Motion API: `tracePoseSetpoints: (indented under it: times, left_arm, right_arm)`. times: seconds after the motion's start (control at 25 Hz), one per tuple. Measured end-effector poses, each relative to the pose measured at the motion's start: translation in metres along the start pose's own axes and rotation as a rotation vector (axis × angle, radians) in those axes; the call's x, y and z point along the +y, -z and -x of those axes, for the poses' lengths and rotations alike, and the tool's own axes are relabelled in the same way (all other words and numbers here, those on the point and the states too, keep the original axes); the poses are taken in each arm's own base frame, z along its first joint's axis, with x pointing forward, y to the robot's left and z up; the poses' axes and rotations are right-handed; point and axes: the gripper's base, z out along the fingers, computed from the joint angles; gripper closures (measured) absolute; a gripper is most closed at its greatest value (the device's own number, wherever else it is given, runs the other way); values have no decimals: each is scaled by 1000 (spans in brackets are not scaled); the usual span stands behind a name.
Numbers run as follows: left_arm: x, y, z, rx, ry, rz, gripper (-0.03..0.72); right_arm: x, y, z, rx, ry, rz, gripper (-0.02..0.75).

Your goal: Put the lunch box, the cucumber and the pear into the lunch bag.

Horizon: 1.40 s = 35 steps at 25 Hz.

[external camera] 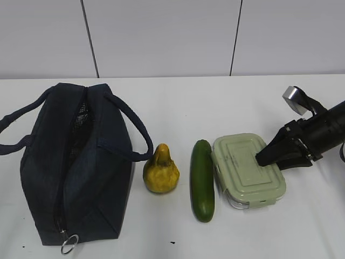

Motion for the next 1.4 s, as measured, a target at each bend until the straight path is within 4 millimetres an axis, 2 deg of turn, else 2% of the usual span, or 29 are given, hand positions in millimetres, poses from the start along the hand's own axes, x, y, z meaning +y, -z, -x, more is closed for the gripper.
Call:
tracePoseSetpoints:
  times: [0.12, 0.32, 0.6, 0.88, 1.08, 1.2, 1.4]
  left_arm:
    - [-3, -6, 8, -2, -3, -56, 416]
    - [-8, -21, 35, -102, 41, -149, 356]
    - [-5, -71, 56, 56, 100, -255, 344]
    - [-3, -115, 65, 155, 154, -352, 345]
    - [1, -140, 62, 243, 212, -363, 348]
    - [4, -153, 59, 296, 236, -360, 390]
    - [7, -168, 55, 350, 247, -364, 549]
  right_arm:
    - [0, 0, 0, 0, 2, 0, 351]
    - [0, 0, 0, -5, 0, 3, 352]
    - [1, 0, 1, -10, -2, 6, 352]
    - [1, 0, 1, -13, -2, 7, 352]
    - [1, 0, 1, -16, -1, 9, 352]
    - [1, 0, 2, -21, -3, 9, 352]
    - [1, 0, 2, -26, -7, 11, 352]
